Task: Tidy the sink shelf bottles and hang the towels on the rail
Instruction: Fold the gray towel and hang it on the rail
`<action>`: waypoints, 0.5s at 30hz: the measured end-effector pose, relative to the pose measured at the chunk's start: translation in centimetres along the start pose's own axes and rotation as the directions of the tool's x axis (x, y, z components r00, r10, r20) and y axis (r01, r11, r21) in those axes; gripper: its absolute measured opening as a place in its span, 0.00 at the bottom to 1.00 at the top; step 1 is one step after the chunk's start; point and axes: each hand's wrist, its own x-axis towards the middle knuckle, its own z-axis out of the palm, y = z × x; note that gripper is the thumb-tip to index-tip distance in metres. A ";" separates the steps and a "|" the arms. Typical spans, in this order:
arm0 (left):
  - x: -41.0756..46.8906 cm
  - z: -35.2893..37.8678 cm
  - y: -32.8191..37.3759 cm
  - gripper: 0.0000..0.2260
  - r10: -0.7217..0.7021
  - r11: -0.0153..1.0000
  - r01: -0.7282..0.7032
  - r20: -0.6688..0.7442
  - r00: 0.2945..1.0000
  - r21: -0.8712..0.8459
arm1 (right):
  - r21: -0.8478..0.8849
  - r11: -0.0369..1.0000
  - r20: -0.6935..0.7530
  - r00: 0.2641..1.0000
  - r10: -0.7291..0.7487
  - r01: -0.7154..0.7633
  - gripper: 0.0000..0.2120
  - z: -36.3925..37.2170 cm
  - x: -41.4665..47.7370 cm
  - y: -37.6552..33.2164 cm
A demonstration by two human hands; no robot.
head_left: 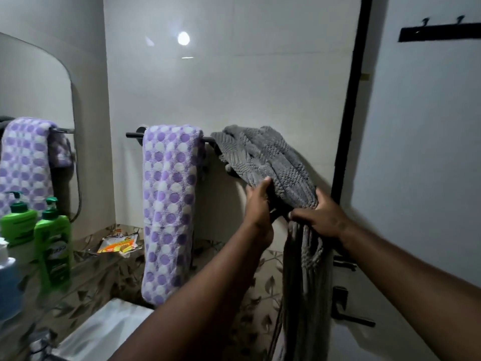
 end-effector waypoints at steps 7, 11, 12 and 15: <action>-1.7 1.9 2.8 0.23 0.082 0.979 -0.052 0.149 0.985 -0.198 | 0.063 0.993 0.248 0.966 0.078 -0.097 0.31 -2.5 -3.4 1.4; -3.9 4.1 3.2 0.23 0.145 0.981 -0.097 0.301 0.942 -0.169 | 0.352 0.934 0.042 0.998 0.039 -0.051 0.37 -1.6 -4.3 -0.2; -4.2 4.7 3.4 0.21 0.144 0.985 -0.100 0.345 0.927 -0.140 | 0.421 0.907 -0.045 0.998 0.037 -0.014 0.39 -1.2 -3.9 -1.1; -4.7 6.5 4.1 0.14 0.139 0.990 -0.138 0.491 0.860 -0.038 | 0.405 0.894 -0.317 0.946 -0.060 0.193 0.35 -1.3 -2.5 -4.1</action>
